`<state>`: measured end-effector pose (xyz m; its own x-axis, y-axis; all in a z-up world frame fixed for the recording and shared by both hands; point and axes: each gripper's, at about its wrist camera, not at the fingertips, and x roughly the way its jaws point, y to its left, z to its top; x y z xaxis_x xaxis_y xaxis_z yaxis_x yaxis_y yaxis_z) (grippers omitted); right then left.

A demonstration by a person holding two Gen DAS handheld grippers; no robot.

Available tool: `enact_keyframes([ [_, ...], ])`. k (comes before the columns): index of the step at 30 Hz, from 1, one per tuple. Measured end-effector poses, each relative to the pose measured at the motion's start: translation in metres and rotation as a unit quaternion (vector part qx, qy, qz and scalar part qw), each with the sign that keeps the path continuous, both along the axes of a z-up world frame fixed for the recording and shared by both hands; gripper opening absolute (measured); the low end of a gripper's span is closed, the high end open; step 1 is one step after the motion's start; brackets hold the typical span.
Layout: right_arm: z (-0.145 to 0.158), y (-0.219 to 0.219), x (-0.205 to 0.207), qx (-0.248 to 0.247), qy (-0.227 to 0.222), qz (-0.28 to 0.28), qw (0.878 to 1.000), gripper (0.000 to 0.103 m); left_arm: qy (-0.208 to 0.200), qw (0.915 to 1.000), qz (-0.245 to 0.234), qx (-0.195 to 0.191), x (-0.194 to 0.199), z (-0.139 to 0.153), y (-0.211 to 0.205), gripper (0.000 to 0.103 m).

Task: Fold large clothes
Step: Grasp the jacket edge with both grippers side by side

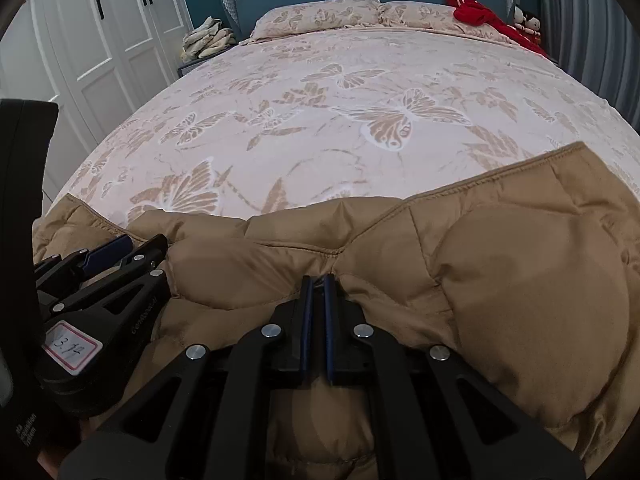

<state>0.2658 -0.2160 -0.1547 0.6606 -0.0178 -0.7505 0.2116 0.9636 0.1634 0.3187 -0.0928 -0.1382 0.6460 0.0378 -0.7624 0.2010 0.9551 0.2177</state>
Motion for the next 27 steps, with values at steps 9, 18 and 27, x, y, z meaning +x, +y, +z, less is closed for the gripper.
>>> enact_keyframes([
  [9, -0.007, 0.004, 0.003, -0.016, -0.002, 0.000, 1.000, 0.002, -0.022, 0.9996, 0.004, 0.020, -0.002, -0.007, -0.006, 0.031],
  [18, -0.010, 0.006, 0.005, -0.025, -0.007, -0.001, 1.000, 0.002, -0.034, 0.9990, 0.008, 0.029, -0.003, -0.012, -0.010, 0.031],
  [27, -0.011, 0.006, 0.006, -0.026, -0.009, -0.002, 1.000, 0.002, -0.039, 0.9988, 0.010, 0.027, -0.003, -0.013, -0.010, 0.031],
])
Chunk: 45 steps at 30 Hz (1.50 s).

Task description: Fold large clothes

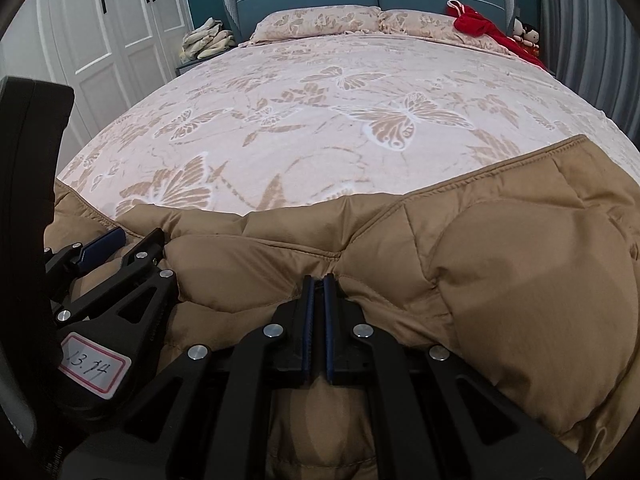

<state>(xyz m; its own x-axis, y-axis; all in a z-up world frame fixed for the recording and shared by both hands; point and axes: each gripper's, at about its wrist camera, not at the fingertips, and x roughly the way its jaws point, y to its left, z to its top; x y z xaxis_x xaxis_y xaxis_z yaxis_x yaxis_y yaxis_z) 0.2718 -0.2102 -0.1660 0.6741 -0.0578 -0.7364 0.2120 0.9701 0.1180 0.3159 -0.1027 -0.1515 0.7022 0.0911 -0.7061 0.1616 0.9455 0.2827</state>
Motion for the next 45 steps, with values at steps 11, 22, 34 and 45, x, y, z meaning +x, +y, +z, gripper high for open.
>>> enact_keyframes([
  [11, -0.001, -0.001, 0.001, -0.001, -0.002, -0.001, 1.000, 0.002, -0.005, 1.0000, 0.002, -0.003, 0.000, -0.001, 0.000, 0.031],
  [22, 0.000, -0.003, 0.005, -0.005, 0.003, -0.003, 1.000, 0.002, 0.013, 0.9999, 0.001, -0.006, 0.003, 0.006, 0.000, 0.032],
  [34, 0.066, -0.002, -0.076, 0.063, -0.011, 0.000, 0.998, 0.008, 0.064, 0.9847, 0.057, -0.152, -0.079, 0.084, 0.131, 0.068],
  [45, 0.065, 0.054, -0.152, 0.117, 0.026, 0.014, 0.993, 0.008, 0.097, 0.9638, 0.135, -0.209, -0.145, 0.079, 0.217, 0.068],
])
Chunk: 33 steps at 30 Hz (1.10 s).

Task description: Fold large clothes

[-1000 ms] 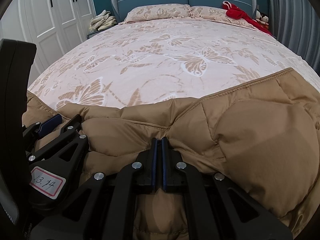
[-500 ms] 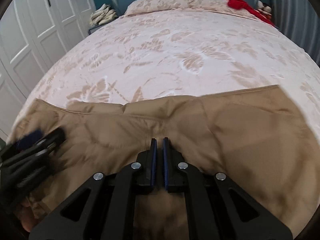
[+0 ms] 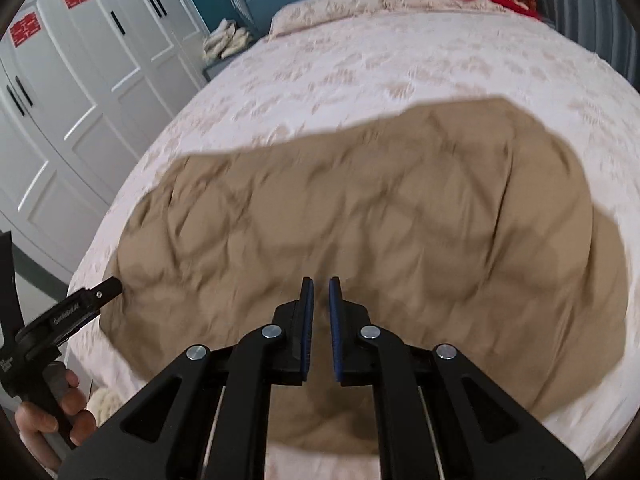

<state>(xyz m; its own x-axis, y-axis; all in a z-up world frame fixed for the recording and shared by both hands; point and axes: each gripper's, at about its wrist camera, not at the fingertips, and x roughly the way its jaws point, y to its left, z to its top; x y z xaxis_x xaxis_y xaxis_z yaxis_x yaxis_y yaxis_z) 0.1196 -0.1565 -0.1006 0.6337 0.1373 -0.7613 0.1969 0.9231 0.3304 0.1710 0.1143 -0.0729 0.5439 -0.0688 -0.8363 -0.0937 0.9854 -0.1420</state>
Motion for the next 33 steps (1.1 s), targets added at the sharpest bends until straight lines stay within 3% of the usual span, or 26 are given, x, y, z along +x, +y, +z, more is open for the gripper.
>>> enact_keyframes([
  [2, -0.009, 0.014, -0.012, 0.006, 0.010, 0.009, 1.000, 0.008, -0.001, 0.9998, 0.005, -0.018, -0.015, 0.000, 0.010, 0.068],
  [7, -0.026, 0.032, -0.020, -0.046, 0.021, 0.033, 0.998, 0.007, 0.021, 0.9975, 0.025, -0.063, -0.033, -0.013, 0.035, 0.068],
  [11, -0.012, 0.023, -0.019, -0.019, 0.011, 0.010, 1.000, 0.008, 0.030, 0.9949, 0.032, -0.091, -0.038, -0.022, 0.043, 0.068],
  [15, 0.003, 0.019, 0.002, -0.028, -0.003, -0.006, 1.000, 0.008, 0.031, 0.9931, 0.035, -0.107, -0.033, -0.031, 0.043, 0.071],
  [23, -0.032, 0.023, 0.037, -0.038, 0.038, -0.004, 0.999, 0.007, 0.037, 0.9799, 0.081, -0.179, -0.044, -0.028, 0.070, 0.071],
  [28, -0.042, 0.026, 0.035, -0.051, 0.034, 0.002, 0.998, 0.007, 0.063, 0.9637, 0.080, -0.247, -0.037, -0.047, 0.064, 0.071],
  [30, -0.043, 0.027, 0.035, -0.055, 0.033, 0.008, 0.998, 0.006, 0.058, 0.9632, 0.074, -0.252, -0.032, -0.048, 0.056, 0.076],
  [33, -0.046, 0.027, 0.036, -0.055, 0.032, 0.011, 0.998, 0.006, 0.053, 0.9636, 0.061, -0.255, -0.022, -0.048, 0.042, 0.076],
])
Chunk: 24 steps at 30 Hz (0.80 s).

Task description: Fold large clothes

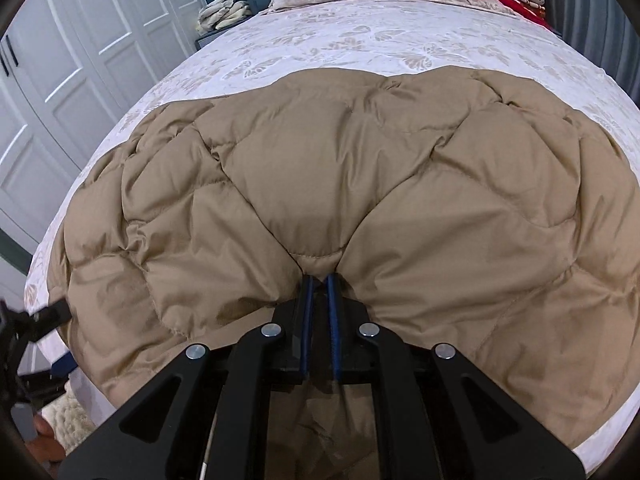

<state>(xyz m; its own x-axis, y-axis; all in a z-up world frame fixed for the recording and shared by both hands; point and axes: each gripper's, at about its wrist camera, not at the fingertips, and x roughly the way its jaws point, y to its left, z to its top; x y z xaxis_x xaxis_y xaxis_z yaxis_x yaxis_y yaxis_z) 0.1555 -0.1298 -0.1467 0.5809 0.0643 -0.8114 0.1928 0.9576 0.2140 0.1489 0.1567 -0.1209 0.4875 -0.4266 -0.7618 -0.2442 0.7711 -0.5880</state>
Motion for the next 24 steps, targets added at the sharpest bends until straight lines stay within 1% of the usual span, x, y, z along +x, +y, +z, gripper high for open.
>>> enact_keyframes([
  [1, -0.001, -0.001, 0.000, 0.000, -0.001, 0.001, 1.000, 0.006, -0.001, 1.0000, -0.007, -0.002, 0.005, 0.001, -0.006, 0.076],
  [2, -0.002, -0.001, 0.000, 0.001, -0.002, 0.002, 1.000, 0.006, -0.004, 0.9999, -0.014, -0.005, 0.008, 0.001, -0.010, 0.072],
  [3, -0.002, -0.001, 0.000, 0.000, -0.004, 0.003, 1.000, 0.006, -0.004, 0.9998, -0.018, -0.003, 0.010, 0.003, -0.014, 0.064],
  [4, -0.003, -0.001, 0.000, -0.002, -0.006, 0.004, 1.000, 0.006, -0.006, 0.9997, -0.022, 0.003, 0.013, 0.006, -0.018, 0.060],
  [6, -0.003, -0.001, -0.001, -0.003, -0.007, 0.008, 1.000, 0.006, -0.025, 0.9988, -0.037, 0.021, 0.013, 0.021, -0.027, 0.030],
  [8, -0.002, -0.001, 0.001, -0.004, -0.004, 0.013, 1.000, 0.006, -0.050, 0.9969, -0.050, 0.035, 0.009, 0.041, -0.035, 0.020],
  [9, 0.000, -0.003, 0.001, -0.002, 0.000, 0.018, 1.000, 0.006, -0.060, 0.9961, -0.054, 0.035, 0.006, 0.049, -0.037, 0.017],
  [11, 0.007, -0.008, -0.001, 0.018, 0.007, 0.017, 1.000, 0.006, -0.078, 0.9942, -0.062, 0.041, 0.002, 0.066, -0.042, 0.014],
  [12, 0.013, -0.012, -0.005, 0.036, 0.009, 0.012, 0.999, 0.008, -0.086, 0.9932, -0.064, 0.047, -0.001, 0.073, -0.043, 0.014],
  [13, 0.021, -0.018, -0.014, 0.061, 0.003, 0.007, 0.998, 0.009, -0.092, 0.9922, -0.067, 0.051, -0.003, 0.078, -0.044, 0.013],
  [14, 0.027, -0.022, -0.024, 0.075, -0.001, 0.005, 0.997, 0.009, -0.096, 0.9913, -0.070, 0.057, -0.006, 0.084, -0.046, 0.013],
  [17, 0.036, -0.028, -0.054, 0.090, -0.001, 0.017, 0.996, 0.008, -0.101, 0.9897, -0.071, 0.073, -0.010, 0.091, -0.048, 0.013],
  [19, 0.033, -0.022, -0.065, 0.090, 0.008, 0.032, 0.995, 0.008, -0.099, 0.9893, -0.069, 0.082, -0.013, 0.091, -0.048, 0.013],
  [22, 0.017, -0.012, -0.066, 0.086, 0.020, 0.037, 0.995, 0.008, -0.098, 0.9891, -0.070, 0.085, -0.017, 0.094, -0.053, 0.012],
  [24, 0.009, -0.009, -0.061, 0.087, 0.021, 0.033, 0.995, 0.007, -0.109, 0.9860, -0.086, 0.093, -0.023, 0.105, -0.064, 0.012],
])
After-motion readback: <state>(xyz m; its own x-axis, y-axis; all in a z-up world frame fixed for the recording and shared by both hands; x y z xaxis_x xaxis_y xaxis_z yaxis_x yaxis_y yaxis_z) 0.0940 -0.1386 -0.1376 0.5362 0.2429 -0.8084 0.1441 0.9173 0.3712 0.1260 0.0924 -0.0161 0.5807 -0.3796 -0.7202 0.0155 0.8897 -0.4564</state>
